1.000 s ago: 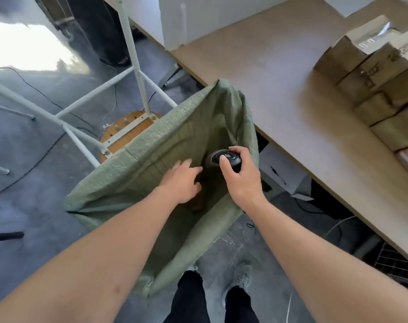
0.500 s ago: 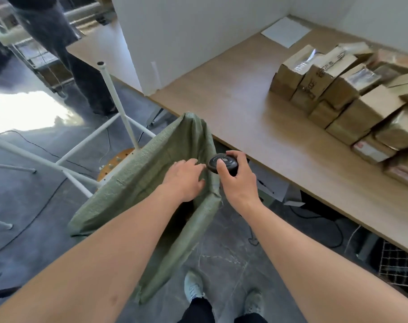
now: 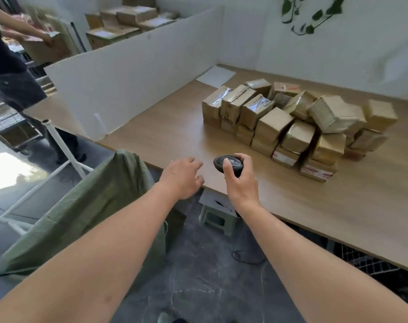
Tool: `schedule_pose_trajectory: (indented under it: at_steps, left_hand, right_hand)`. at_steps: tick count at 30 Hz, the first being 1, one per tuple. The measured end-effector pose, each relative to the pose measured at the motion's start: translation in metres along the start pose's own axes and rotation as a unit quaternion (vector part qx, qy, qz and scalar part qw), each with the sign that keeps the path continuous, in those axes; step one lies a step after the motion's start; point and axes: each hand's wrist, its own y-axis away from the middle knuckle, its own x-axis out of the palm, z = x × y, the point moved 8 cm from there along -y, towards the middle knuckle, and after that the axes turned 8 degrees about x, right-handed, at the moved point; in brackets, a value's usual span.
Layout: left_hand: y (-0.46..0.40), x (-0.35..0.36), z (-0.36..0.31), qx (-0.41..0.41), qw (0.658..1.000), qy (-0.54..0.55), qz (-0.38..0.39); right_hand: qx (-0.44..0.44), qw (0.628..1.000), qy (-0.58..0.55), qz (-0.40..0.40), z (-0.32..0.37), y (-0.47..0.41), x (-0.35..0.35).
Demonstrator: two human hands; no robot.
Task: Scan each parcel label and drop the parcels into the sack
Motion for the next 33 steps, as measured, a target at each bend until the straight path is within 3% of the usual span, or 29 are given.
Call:
schedule_pose_trajectory:
  at_steps: [12, 25, 33]
  left_hand:
    - [-0.124, -0.019, -0.184, 0.129, 0.991, -0.033, -0.001]
    - [-0.319, 0.003, -0.305, 0.269, 0.963, -0.008, 0.021]
    - [-0.415, -0.005, -0.349, 0.257, 0.966, 0.008, 0.016]
  right_hand:
    - [0.008, 0.990, -0.027, -0.135, -0.028, -0.064, -0.185]
    - [0.087, 0.949, -0.018, -0.301, -0.066, -0.191, -0.311]
    - [0.108, 0.941, -0.018, -0.320, -0.070, -0.266, -0.358]
